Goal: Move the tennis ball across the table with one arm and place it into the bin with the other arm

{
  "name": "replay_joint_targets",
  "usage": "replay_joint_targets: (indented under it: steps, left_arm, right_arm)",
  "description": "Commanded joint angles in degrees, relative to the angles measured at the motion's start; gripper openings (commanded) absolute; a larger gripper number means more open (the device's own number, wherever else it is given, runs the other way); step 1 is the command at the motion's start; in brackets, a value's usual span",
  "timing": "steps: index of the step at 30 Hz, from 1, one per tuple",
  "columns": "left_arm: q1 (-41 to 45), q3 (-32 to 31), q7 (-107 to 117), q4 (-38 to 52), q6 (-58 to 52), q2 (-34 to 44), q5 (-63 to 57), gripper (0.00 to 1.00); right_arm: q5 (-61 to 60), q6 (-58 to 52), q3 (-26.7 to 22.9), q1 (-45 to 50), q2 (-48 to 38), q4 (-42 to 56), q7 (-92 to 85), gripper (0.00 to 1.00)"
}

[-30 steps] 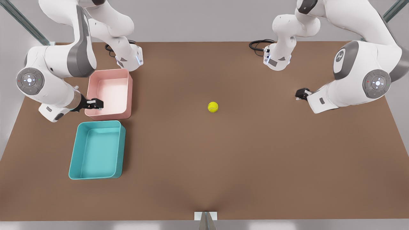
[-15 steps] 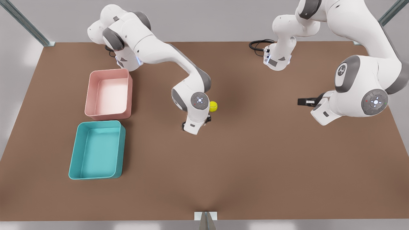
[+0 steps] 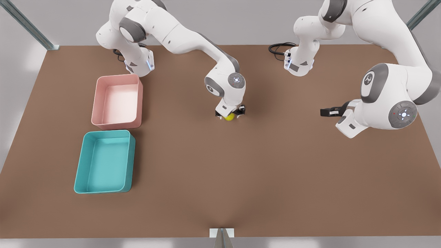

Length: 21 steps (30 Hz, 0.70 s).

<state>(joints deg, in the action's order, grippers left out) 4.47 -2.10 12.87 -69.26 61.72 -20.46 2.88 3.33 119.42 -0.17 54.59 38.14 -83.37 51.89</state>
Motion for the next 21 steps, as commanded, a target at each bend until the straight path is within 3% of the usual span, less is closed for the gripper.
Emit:
replay_joint_targets:
  steps: [1,21]
  left_arm:
    - [0.01,-0.01,5.15,0.00,-0.11,0.07,0.10,1.00]
    - [0.27,-0.18,5.32,0.17,-0.90,0.25,0.90,1.00]
  right_arm:
    - [1.07,5.29,0.00,0.34,-0.70,-2.14,23.52,1.00]
    - [4.49,11.36,0.00,2.71,5.71,-4.26,23.79,1.00]
